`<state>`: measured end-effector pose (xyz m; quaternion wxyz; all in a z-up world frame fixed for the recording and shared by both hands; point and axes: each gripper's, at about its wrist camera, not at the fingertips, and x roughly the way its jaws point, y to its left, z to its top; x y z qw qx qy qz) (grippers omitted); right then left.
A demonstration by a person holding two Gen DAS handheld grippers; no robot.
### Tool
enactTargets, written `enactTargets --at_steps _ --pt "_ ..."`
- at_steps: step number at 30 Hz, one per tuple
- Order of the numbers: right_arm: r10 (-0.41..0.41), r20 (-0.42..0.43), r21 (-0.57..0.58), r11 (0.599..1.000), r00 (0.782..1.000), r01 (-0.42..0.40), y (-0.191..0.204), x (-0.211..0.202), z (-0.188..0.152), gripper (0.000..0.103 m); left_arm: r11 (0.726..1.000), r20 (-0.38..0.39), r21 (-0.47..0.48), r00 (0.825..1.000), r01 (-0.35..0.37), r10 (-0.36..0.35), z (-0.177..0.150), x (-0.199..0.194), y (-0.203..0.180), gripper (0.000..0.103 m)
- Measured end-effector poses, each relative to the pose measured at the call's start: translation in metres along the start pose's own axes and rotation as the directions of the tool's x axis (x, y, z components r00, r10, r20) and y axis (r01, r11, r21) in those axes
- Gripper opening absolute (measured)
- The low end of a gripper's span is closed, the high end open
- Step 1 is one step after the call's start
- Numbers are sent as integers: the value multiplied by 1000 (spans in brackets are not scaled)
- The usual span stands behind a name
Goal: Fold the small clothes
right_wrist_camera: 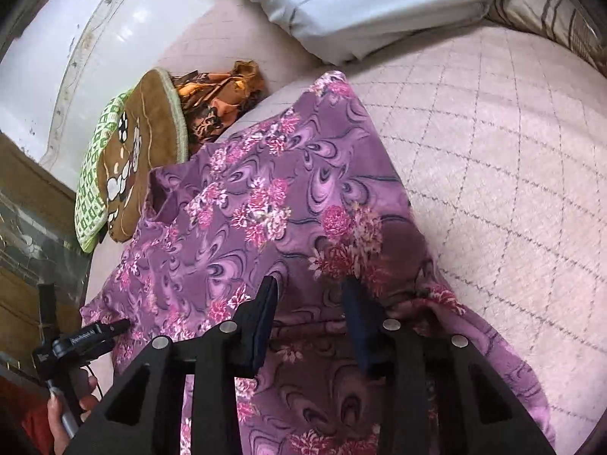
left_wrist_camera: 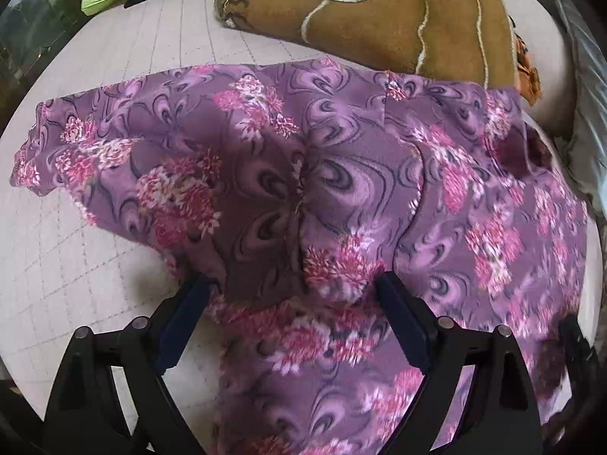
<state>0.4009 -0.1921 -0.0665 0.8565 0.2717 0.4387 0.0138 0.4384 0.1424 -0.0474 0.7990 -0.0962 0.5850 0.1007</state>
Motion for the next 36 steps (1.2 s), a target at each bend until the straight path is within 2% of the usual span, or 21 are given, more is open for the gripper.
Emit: enactTargets --at_steps 2,4,7,10,12,14,16,17,20,22,24,25,26,27,28,29,32,35,36 --pt "28 19 11 1000 999 -28 4 -8 0 40 1000 10 -12 1000 13 -13 -1 -13 9 89" --pt "107 21 44 993 994 -108 7 -14 0 41 997 55 -56 997 54 -51 0 -30 25 89" --pt "194 -17 37 980 981 -193 37 -3 -4 42 986 70 -129 992 109 -101 12 -41 48 89" --pt "235 -83 14 972 968 -235 68 11 -14 43 970 -49 -166 981 177 -188 20 -25 52 89" --pt "286 -124 44 958 950 -283 79 18 -23 43 972 -96 -155 977 175 -191 11 -14 47 89" --pt "308 -158 69 951 938 -300 84 26 -33 43 973 -109 -142 974 181 -197 1 -8 43 89" --pt "315 -178 87 949 932 -304 84 31 -41 43 951 -128 -180 952 252 -277 -8 1 39 89" --pt "307 -180 92 951 934 -295 83 34 -43 43 943 -123 -199 947 268 -295 -10 2 38 89" --pt "292 -180 139 953 939 -270 75 43 -42 43 925 -31 -236 949 297 -313 -7 -6 34 87" --pt "304 -153 189 943 940 -274 71 49 -39 43 922 13 -259 955 288 -295 0 -8 30 82" --pt "317 -124 236 930 940 -283 68 54 -35 42 935 6 -247 966 254 -260 4 -3 23 65" --pt "318 -112 255 925 941 -282 67 57 -33 39 943 2 -234 970 237 -243 4 -2 20 61" --pt "324 -102 276 918 941 -286 66 59 -32 37 950 4 -223 975 216 -221 5 -3 16 49" --pt "325 -100 279 916 941 -287 65 61 -30 19 961 10 -203 982 185 -187 6 -6 12 35" --pt "323 -109 268 920 940 -285 67 62 -28 4 971 15 -182 988 156 -155 4 -8 10 30" --pt "329 -108 256 921 938 -293 69 59 -26 4 979 23 -163 993 121 -119 -2 -13 11 24" --pt "358 -91 207 920 929 -334 77 44 -27 4 990 6 -140 1000 24 -23 -12 -6 16 21" --pt "275 -184 186 953 944 -241 68 55 -39 4 991 7 -129 1000 30 -29 -21 -4 22 21" --pt "289 -205 206 947 935 -247 63 60 -43 4 992 5 -117 999 36 -35 -24 -8 23 21"
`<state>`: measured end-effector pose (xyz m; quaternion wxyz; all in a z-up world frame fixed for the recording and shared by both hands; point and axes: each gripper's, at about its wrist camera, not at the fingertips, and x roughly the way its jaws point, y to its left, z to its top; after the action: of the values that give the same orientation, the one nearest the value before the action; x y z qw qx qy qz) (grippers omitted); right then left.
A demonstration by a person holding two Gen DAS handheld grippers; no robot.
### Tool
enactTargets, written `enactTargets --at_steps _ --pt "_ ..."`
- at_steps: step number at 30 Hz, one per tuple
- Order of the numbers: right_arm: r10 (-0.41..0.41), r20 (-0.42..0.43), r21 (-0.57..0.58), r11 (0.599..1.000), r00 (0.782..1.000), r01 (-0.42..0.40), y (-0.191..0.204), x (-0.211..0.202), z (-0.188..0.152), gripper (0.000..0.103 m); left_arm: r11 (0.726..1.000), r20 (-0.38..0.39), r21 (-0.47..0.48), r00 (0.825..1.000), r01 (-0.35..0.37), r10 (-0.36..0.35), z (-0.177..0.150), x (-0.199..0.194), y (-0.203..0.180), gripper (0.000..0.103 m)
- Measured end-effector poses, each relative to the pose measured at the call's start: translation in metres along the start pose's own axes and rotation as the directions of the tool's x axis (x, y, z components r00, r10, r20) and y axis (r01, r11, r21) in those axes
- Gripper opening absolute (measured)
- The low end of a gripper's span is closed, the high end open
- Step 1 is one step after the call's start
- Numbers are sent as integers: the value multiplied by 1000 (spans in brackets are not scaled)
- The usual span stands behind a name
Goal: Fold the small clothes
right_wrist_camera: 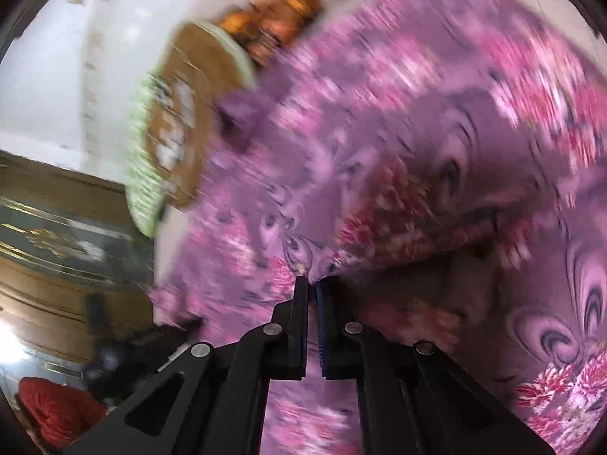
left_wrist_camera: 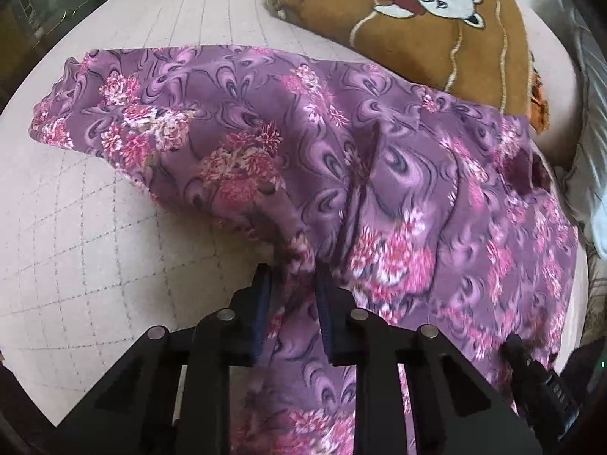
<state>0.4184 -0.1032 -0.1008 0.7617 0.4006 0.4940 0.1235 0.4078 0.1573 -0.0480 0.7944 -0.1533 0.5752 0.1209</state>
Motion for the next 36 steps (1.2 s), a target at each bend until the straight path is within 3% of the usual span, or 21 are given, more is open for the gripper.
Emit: enactTargets --at_steps 4,7,9,11,14,17,19,21,26,28,29,30,32,36 --pt "9 10 4 1000 1000 -9 7 -17 -7 11 998 25 57 999 34 -36 -7 -22 21 23" --pt "2 -4 -77 997 1000 -3 26 -23 -16 14 996 82 24 993 85 -87 6 -45 62 43" --pt "-13 -18 -151 988 1000 10 41 -24 -26 19 993 131 -49 986 110 -103 22 -58 102 68" --pt "-31 -32 -212 977 999 24 54 -19 -37 22 975 158 -157 979 157 -132 39 -63 143 71" --pt "-44 -63 -269 963 997 26 74 -5 -52 24 908 139 -346 970 238 -201 58 -44 218 72" --pt "-59 -88 -316 948 994 28 86 6 -62 24 803 146 -525 960 281 -240 68 -23 274 72" --pt "-77 -98 -351 935 992 38 95 14 -66 24 730 174 -594 940 338 -294 70 -11 297 72" --pt "-83 -108 -366 930 991 38 102 23 -68 24 699 182 -622 933 353 -309 74 -4 312 72" --pt "-75 -125 -377 926 989 22 119 45 -66 26 661 218 -642 919 389 -329 84 13 315 72" --pt "-67 -130 -383 924 989 12 124 50 -67 26 658 257 -623 905 423 -339 91 13 313 68" --pt "-65 -130 -387 922 989 10 127 52 -68 26 659 263 -613 899 435 -349 92 14 310 53" --pt "-64 -130 -393 919 989 8 129 54 -69 26 666 261 -606 900 435 -349 95 15 310 28" --pt "-73 -128 -409 912 989 14 131 56 -72 26 668 259 -592 891 451 -372 97 17 307 7" --pt "-88 -131 -415 910 987 26 124 53 -74 26 676 316 -561 878 478 -358 93 -1 303 4"
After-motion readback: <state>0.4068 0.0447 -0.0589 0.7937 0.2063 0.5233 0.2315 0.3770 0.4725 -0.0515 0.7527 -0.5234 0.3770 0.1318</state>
